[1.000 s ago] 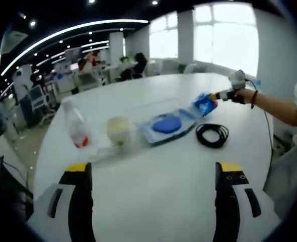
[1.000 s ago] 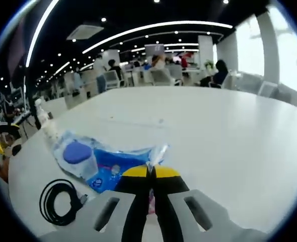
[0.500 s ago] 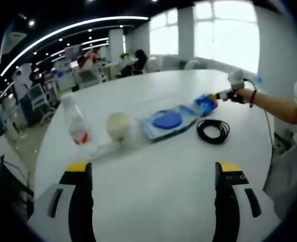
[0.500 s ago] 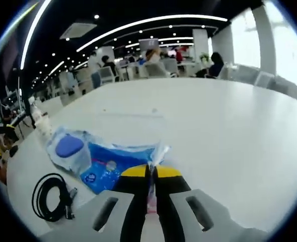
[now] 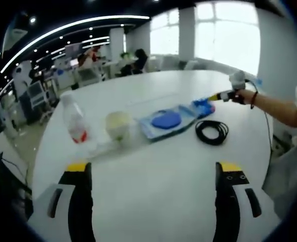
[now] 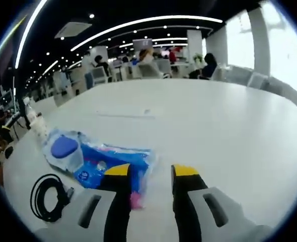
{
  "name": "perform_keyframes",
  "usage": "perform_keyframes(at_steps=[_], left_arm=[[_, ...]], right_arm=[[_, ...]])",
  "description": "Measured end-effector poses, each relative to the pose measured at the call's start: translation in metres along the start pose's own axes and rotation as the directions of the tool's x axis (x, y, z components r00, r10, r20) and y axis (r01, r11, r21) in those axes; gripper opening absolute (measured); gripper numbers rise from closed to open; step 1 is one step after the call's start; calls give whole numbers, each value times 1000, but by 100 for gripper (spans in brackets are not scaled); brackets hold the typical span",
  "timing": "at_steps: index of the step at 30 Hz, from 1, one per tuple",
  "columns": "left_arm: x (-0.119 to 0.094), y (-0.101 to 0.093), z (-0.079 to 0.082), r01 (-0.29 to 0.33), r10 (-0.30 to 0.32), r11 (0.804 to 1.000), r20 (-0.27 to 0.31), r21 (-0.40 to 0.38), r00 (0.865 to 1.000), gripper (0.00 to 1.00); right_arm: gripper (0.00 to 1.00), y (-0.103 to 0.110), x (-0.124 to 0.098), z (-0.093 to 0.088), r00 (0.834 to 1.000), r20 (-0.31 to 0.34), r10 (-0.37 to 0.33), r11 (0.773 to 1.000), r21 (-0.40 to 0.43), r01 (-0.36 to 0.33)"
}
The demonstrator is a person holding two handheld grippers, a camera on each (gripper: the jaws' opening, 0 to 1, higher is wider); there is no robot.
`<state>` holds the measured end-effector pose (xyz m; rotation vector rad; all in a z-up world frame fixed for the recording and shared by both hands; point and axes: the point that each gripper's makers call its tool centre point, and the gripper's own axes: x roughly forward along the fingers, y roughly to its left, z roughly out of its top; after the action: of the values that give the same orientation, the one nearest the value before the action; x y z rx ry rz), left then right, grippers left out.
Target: Arrange the tabletop items into an orderly group along one side of the table until the central work area is clear of visible clutter.
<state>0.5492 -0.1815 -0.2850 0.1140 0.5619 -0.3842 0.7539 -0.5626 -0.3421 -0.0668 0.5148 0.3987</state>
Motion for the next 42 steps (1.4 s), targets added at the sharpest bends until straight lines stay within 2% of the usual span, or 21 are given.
perform_keyframes(at_steps=[6,9,11,13,15,20,26,29,34,38,42], left_arm=[[-1,-3,4,13,-13,1000,10,-7,1000,99],[-2,-6,5,24,-24,1000,15,-14,1000,99],[-3,-7,7,24,-24,1000,22,-12,999,99],[-4,-7,9,25,-25,1000,29,-16,999,99],[-5,-7,10,35,-33,998,37,-44,999,99],[-11,-10,14,64,-60,995,49,-83,997,99],[-28,-15,27,71,-67,996,83,-52,994,99],[-36,-19,27,79,-75,996,95,-42,993,99],[-47,-24,19,78,-74,996,92,-40,993,99],[-52,-30,15,80,-76,996,95,-38,993,99],[-53,-33,8,78,-73,996,91,-47,993,99]], right_arm=[[56,2,-16,5,999,-6,-35,999,-1,35],[66,17,-26,11,1000,8,0,1000,30,0],[77,28,-31,15,1000,14,25,998,64,-26],[91,42,-39,19,999,15,52,994,98,-53],[98,58,-48,23,996,14,84,990,112,-85],[99,94,-81,33,991,26,128,989,66,-129],[99,132,-124,42,982,55,179,982,57,-182],[99,157,-149,37,980,42,194,980,28,-195],[99,187,-175,27,977,29,212,977,-13,-211],[99,205,-187,16,976,17,216,976,-32,-215],[99,212,-186,6,979,20,204,978,-41,-204]])
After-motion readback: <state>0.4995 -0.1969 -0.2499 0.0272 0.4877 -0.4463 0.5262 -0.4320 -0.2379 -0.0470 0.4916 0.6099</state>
